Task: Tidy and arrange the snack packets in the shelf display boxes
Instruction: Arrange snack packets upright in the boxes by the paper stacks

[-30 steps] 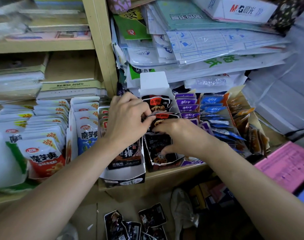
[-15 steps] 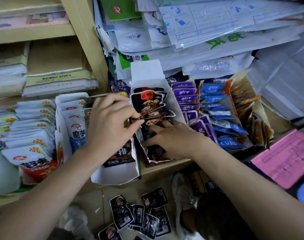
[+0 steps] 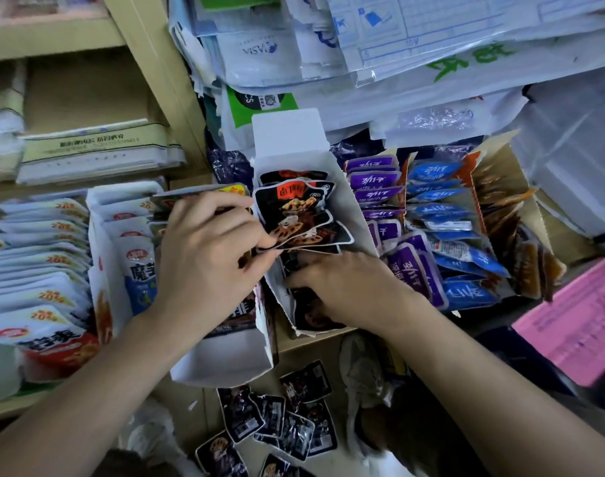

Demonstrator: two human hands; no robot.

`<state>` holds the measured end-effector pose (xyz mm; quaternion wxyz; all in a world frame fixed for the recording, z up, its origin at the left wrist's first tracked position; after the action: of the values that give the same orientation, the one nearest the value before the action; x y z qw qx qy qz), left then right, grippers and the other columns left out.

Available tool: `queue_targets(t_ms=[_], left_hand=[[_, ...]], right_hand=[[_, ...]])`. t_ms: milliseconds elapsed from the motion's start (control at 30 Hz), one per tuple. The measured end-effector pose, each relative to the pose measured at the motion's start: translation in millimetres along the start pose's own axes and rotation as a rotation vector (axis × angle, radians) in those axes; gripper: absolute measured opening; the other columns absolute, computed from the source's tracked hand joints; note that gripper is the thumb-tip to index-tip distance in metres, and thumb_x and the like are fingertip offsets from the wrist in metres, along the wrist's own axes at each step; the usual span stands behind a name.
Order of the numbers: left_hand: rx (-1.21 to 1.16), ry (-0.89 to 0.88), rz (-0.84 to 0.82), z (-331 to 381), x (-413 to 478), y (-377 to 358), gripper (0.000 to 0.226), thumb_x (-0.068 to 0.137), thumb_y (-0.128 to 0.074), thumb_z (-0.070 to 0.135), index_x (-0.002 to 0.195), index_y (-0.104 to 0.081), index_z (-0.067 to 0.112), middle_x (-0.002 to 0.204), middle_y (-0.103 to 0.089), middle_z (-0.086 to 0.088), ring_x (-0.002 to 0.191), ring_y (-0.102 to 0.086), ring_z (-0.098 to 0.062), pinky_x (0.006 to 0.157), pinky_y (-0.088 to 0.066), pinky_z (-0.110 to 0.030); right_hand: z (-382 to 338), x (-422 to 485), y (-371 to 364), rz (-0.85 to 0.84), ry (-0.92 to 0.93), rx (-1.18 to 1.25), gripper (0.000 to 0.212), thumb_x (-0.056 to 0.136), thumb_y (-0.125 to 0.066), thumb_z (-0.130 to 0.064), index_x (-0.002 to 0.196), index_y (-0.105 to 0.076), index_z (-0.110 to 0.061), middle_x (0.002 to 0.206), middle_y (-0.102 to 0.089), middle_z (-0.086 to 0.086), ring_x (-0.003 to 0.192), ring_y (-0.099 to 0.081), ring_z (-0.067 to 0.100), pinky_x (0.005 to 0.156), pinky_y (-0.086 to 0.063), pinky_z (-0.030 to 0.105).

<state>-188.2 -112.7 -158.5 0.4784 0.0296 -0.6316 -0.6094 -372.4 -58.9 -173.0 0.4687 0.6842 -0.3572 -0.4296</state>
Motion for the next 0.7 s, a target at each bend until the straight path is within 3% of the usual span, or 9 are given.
queue_targets(t_ms=[133, 267, 400, 567, 700], left_hand=[[-0.006, -0.013, 0.003, -1, -1, 1, 0.016, 0.083, -0.081, 0.019, 0.071, -0.072, 0.016, 0.079, -0.072, 0.007, 0.107, -0.065, -0.027, 0.087, -0.037, -0.04], [-0.009, -0.027, 0.002, -3, -1, 1, 0.016, 0.084, -0.081, 0.021, 0.072, -0.072, 0.016, 0.08, -0.072, 0.006, 0.108, -0.065, -0.029, 0.083, -0.039, -0.043], [-0.017, -0.035, 0.012, -4, -2, -1, 0.015, 0.084, -0.081, 0.019, 0.072, -0.072, 0.017, 0.081, -0.072, 0.007, 0.108, -0.065, -0.028, 0.082, -0.039, -0.042], [-0.014, -0.049, 0.03, -4, -2, -1, 0.016, 0.086, -0.079, 0.019, 0.071, -0.073, 0.017, 0.082, -0.072, 0.008, 0.107, -0.065, -0.029, 0.081, -0.039, -0.042], [-0.013, -0.059, 0.034, -5, -2, -1, 0.017, 0.088, -0.078, 0.02, 0.072, -0.073, 0.017, 0.083, -0.072, 0.008, 0.107, -0.064, -0.029, 0.081, -0.038, -0.042]], right_hand=[[0, 1, 2, -0.094, 0.023, 0.035, 0.054, 0.094, -0.056, -0.009, 0.13, -0.059, -0.049, 0.14, -0.043, -0.021, 0.119, -0.057, 0.023, 0.095, -0.051, 0.044], [3, 4, -3, -0.111, 0.02, 0.047, 0.046, 0.093, -0.065, -0.031, 0.13, -0.054, -0.055, 0.137, -0.042, -0.023, 0.117, -0.057, 0.019, 0.093, -0.051, 0.041], [9, 7, -5, -0.225, 0.032, 0.128, 0.052, 0.093, -0.065, -0.028, 0.129, -0.049, -0.061, 0.136, -0.031, -0.025, 0.129, -0.045, 0.018, 0.099, -0.042, 0.041], [12, 13, -9, -0.237, 0.028, 0.256, 0.033, 0.083, -0.071, -0.04, 0.109, -0.056, -0.053, 0.12, -0.043, -0.028, 0.122, -0.047, 0.016, 0.094, -0.049, 0.045], [15, 14, -13, -0.195, -0.012, 0.298, 0.028, 0.079, -0.072, -0.038, 0.099, -0.054, -0.044, 0.115, -0.05, -0.021, 0.114, -0.05, 0.016, 0.088, -0.051, 0.046]])
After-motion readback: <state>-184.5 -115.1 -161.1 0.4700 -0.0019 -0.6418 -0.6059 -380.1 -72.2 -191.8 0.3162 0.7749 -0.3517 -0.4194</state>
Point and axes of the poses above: each hand's wrist, its own x-axis towards the middle knuckle, its own y-axis out of the back of the hand, z = x × y, the point moved 1 cm from there along x, towards the middle knuckle
